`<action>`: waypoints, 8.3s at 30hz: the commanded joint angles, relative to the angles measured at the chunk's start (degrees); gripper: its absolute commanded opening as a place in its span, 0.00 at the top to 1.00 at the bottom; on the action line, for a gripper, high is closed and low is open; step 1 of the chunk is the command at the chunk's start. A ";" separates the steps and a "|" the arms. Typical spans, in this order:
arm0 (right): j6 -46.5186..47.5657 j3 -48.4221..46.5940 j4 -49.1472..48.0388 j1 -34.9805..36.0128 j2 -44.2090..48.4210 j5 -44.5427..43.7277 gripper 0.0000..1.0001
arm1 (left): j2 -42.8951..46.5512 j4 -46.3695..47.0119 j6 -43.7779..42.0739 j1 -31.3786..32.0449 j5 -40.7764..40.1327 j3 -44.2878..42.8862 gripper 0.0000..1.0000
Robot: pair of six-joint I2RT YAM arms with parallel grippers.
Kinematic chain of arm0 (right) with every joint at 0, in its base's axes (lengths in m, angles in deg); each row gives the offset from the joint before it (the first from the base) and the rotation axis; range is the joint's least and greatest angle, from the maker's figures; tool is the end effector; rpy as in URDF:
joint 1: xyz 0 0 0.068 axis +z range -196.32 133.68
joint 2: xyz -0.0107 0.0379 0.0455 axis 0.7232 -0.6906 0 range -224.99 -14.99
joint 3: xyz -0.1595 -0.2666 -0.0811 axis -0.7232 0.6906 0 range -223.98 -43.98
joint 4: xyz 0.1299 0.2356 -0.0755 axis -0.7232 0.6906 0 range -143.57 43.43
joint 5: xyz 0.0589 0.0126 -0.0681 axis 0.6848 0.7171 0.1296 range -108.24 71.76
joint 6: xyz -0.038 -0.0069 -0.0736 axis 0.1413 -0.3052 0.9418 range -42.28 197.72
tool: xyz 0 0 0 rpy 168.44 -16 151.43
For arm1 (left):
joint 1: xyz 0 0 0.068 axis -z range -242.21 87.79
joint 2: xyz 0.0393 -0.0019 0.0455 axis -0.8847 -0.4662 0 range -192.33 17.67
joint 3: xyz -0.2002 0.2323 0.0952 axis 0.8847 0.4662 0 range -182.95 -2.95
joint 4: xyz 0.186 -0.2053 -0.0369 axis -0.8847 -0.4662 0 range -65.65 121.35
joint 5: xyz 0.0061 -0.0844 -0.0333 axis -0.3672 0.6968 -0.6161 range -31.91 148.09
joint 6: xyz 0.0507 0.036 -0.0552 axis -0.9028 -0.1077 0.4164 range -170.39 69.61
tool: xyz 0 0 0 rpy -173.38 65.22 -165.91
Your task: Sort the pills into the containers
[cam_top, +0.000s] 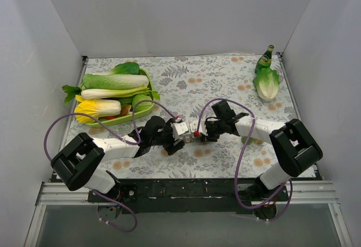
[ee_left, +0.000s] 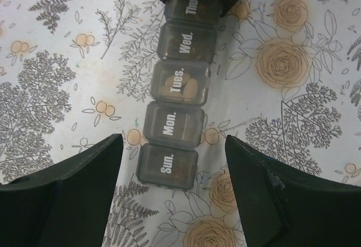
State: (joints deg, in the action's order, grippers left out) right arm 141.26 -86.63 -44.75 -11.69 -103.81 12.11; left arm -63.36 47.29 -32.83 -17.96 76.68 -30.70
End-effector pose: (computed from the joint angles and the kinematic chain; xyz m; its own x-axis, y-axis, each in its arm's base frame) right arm 0.2410 0.2110 0.1662 0.3524 -0.6956 -0.6261 -0.9281 -0.1736 -0.3294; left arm 0.1920 -0.2195 0.1609 -0.6685 0.2521 -0.6997 0.6726 0.6064 -0.4242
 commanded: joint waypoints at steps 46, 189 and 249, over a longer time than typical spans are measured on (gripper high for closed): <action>0.00 0.11 2.43 0.44 -0.48 -1.52 0.60 | -8.79 -6.28 17.42 -4.26 -14.28 -12.86 0.38; 21.62 -15.53 50.60 -38.15 18.51 -3.98 0.09 | 46.23 -24.91 40.62 -8.39 -5.14 -3.98 0.02; -29.88 -25.64 35.74 -7.12 12.09 33.98 0.97 | 9.85 14.56 25.41 12.53 -7.07 -4.68 0.11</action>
State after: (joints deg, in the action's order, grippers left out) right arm 114.97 -113.36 -5.45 -19.08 -93.36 41.35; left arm -52.21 61.23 -7.61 -6.25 74.93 -32.62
